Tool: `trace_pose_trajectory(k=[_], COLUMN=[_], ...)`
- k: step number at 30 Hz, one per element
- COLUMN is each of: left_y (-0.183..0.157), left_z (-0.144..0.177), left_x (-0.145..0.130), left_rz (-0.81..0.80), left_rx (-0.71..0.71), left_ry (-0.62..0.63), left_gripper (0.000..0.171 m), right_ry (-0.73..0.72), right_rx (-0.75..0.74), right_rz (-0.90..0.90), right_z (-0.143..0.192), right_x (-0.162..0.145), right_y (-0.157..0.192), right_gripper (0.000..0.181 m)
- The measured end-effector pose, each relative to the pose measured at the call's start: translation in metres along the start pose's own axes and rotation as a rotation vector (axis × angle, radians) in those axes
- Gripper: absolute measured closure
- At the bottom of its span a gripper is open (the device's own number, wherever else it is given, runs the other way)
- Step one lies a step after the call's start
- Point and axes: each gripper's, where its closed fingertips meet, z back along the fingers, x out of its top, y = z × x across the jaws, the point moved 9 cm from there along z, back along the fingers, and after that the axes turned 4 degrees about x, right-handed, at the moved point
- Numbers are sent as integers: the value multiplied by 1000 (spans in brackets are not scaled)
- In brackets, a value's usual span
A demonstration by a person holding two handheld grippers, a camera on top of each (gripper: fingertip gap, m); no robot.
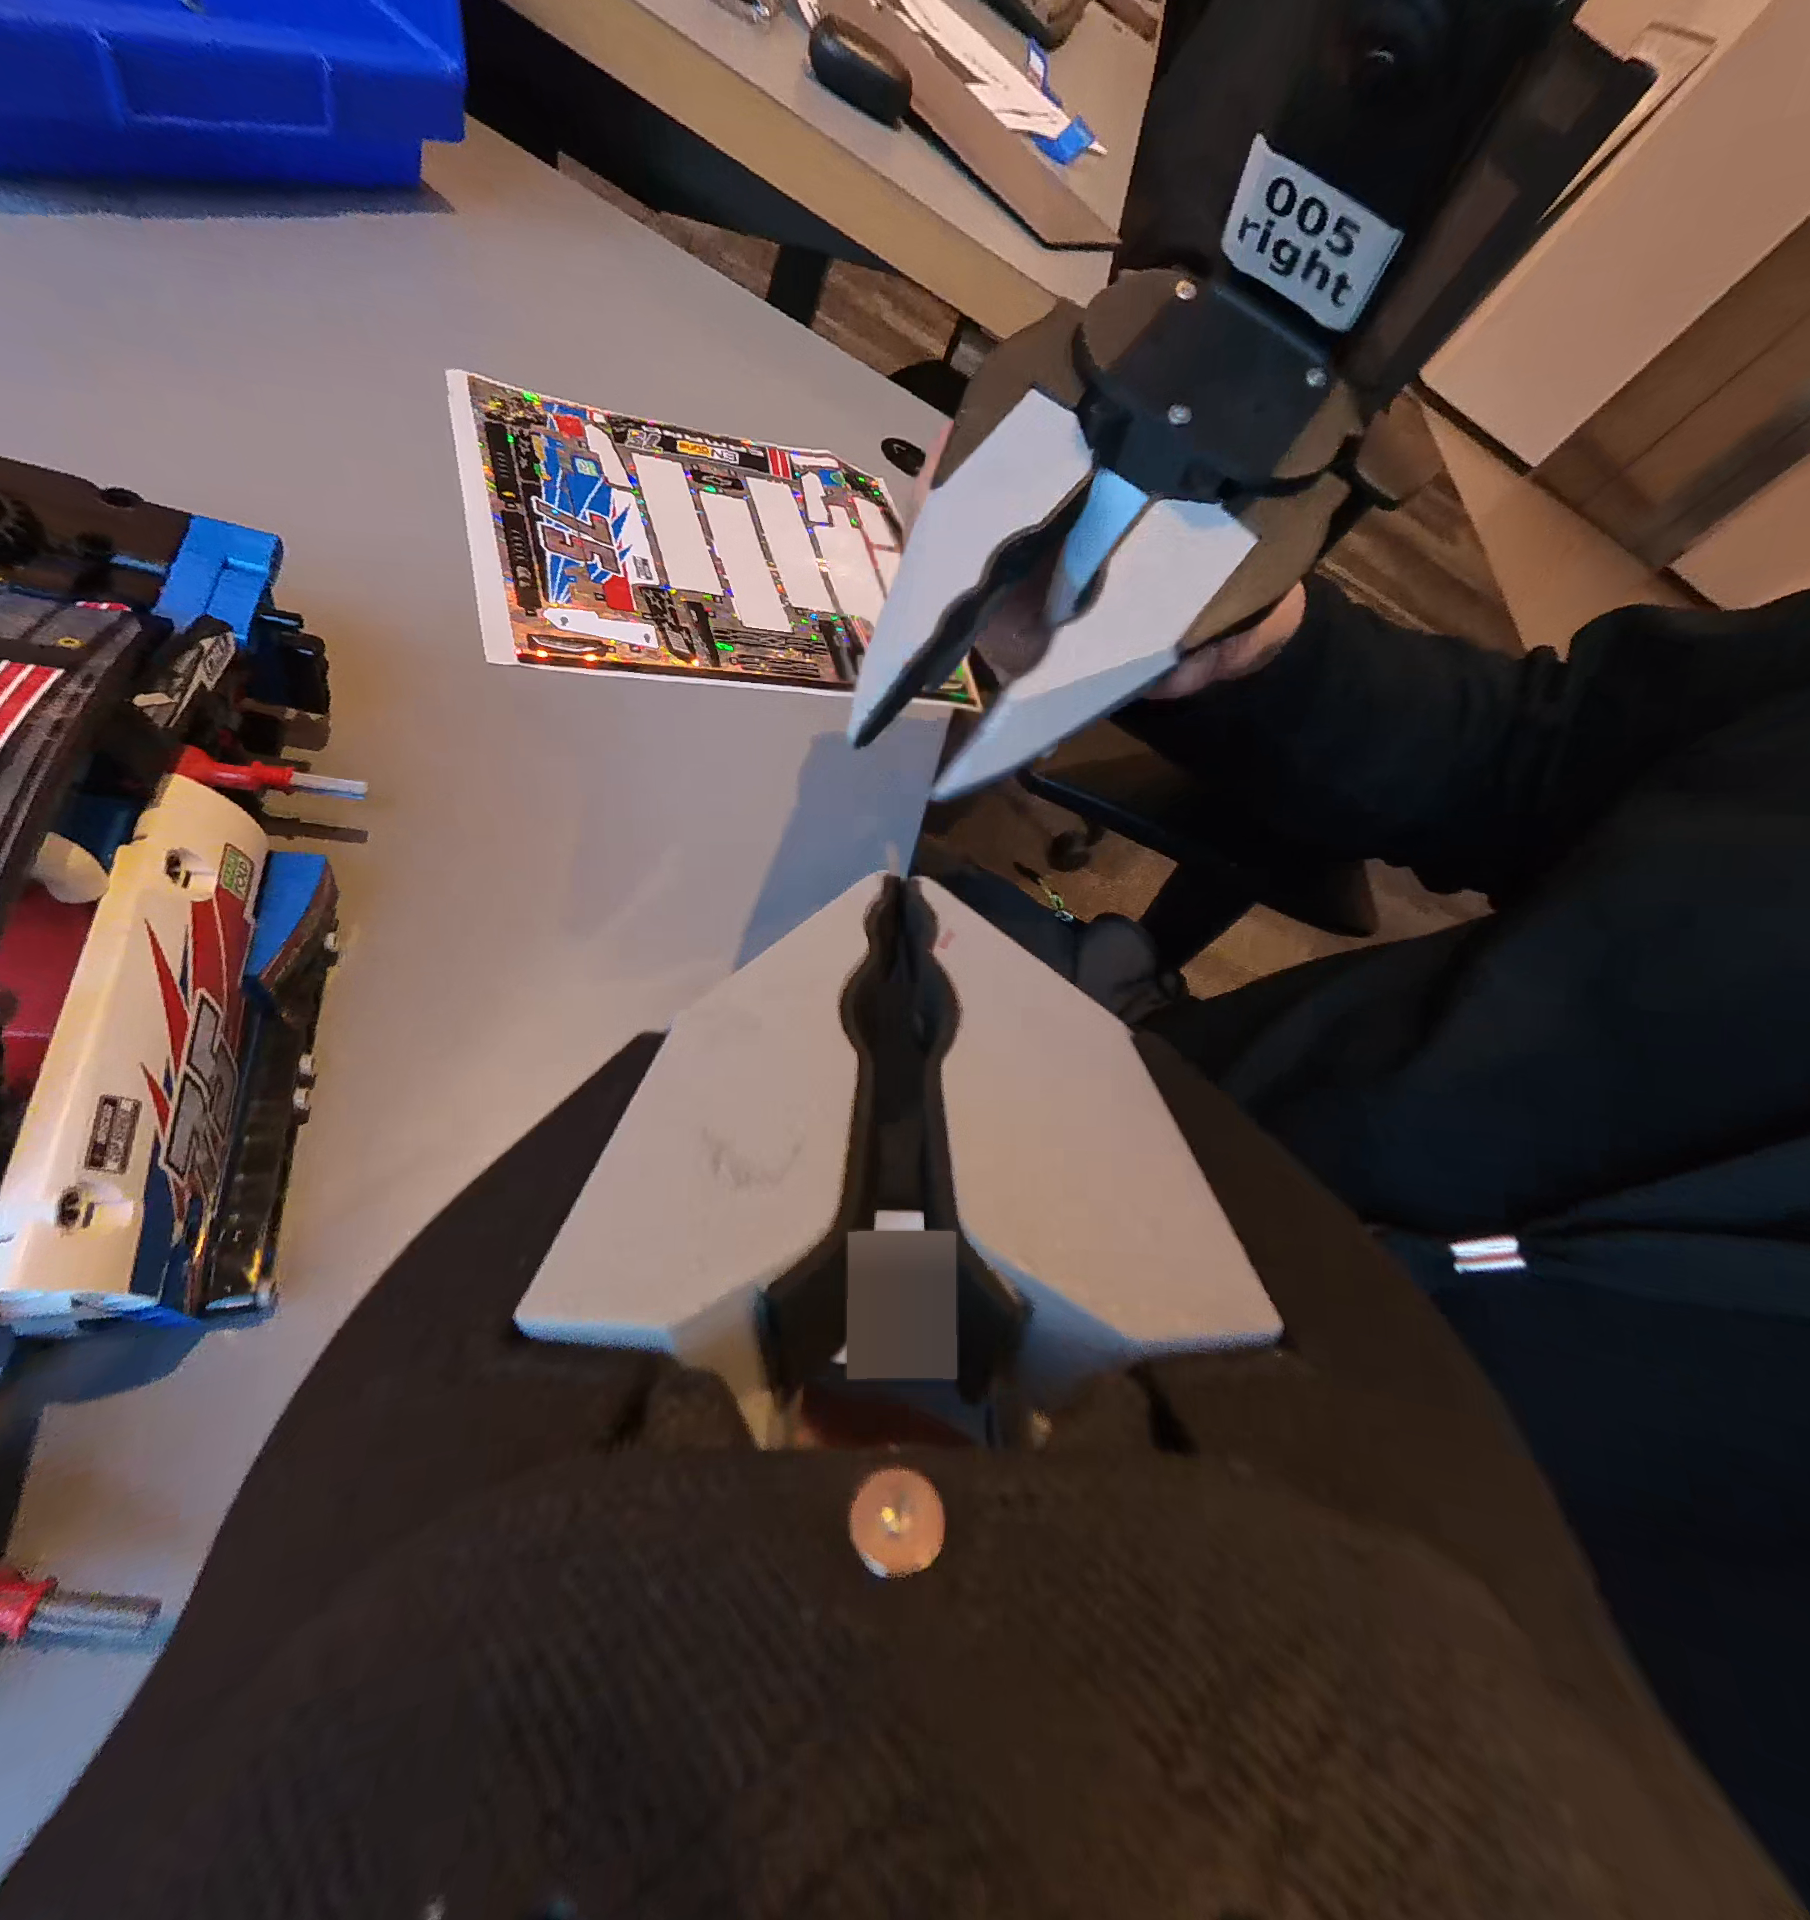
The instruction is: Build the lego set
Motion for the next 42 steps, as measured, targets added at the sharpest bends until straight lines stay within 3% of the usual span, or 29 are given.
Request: trace_pose_trajectory(k=[4, 10, 13, 16, 23, 42], left_y=[-2, 1, -1, -4, -3, -8], left_z=[0, 0, 3, 10, 17, 15], left_x=[0, -2, -4, 0, 8, 5], left_rz=[-21, -5, -134, -208, -210, -213], left_rx=[-8, 2, 24, 9, -20, -65], left_ry=[51, 120, 198, 238, 230, 232], left_gripper=[171, 171, 171, 171, 171, 171], right_ry=[19, 175, 200, 155, 30, -22], right_rx=[117, -37, 30, 96, 221, 297], right_rz=[17, 282, 238, 174, 95, 26], right_z=[-7, -29, -32, -32, -39, -41], right_x=[6, 5, 1, 1, 5, 2], right_y=[5, 18, 15, 10, 8, 9], right_gripper=[158, 163, 177, 177, 172, 178])
